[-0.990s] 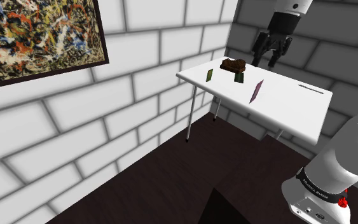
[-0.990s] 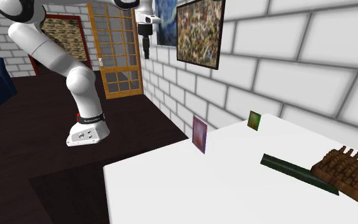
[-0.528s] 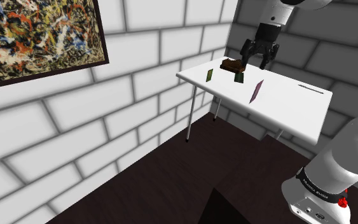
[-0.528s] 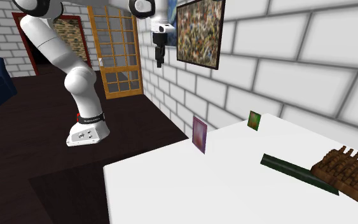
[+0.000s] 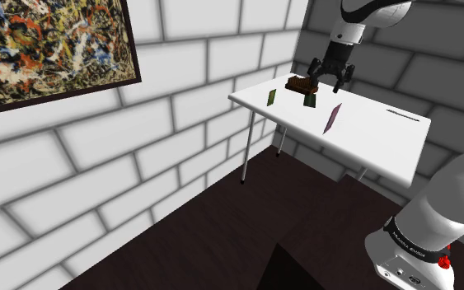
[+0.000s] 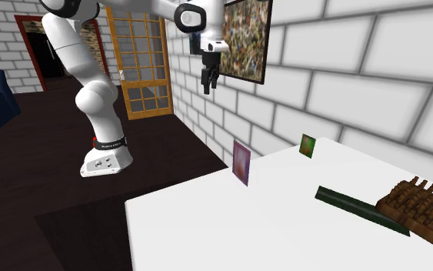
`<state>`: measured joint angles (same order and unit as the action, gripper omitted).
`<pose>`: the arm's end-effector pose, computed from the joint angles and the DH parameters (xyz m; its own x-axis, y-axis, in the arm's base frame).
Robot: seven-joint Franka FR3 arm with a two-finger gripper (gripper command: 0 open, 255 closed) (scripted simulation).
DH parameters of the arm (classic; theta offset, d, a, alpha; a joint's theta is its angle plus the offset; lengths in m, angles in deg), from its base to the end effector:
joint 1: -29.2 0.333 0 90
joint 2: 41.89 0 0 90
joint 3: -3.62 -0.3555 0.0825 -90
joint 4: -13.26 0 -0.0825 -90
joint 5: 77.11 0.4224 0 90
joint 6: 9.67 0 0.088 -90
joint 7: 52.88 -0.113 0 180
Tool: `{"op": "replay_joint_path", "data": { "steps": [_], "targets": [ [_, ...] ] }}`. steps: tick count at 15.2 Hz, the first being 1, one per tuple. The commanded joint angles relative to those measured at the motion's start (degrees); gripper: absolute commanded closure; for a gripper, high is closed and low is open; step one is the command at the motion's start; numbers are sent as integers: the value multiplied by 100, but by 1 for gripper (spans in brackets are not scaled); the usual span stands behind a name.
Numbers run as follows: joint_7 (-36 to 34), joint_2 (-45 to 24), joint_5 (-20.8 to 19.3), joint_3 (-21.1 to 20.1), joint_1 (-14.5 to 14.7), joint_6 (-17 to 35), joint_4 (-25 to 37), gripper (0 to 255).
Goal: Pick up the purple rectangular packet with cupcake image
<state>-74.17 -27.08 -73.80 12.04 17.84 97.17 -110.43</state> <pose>0.4703 -0.1690 0.5219 0.7456 -0.6627 -0.0700 -0.6664 -0.7422 -0.0714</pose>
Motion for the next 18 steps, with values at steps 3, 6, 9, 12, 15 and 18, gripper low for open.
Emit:
{"op": "replay_joint_path", "data": {
  "steps": [3, 6, 9, 12, 15, 18],
  "targets": [
    [-275, -637, 23, 200, -207, 319, 252, 0],
    [-449, -1081, 62, 366, -368, 476, 485, 0],
    [-612, -1514, 124, 535, -532, 610, 726, 0],
    [-765, -1936, 208, 701, -703, 723, 971, 0],
    [-912, -2344, 311, 864, -881, 818, 1216, 0],
    [-1054, -2740, 431, 1019, -1069, 897, 1458, 0]
  ]
}}
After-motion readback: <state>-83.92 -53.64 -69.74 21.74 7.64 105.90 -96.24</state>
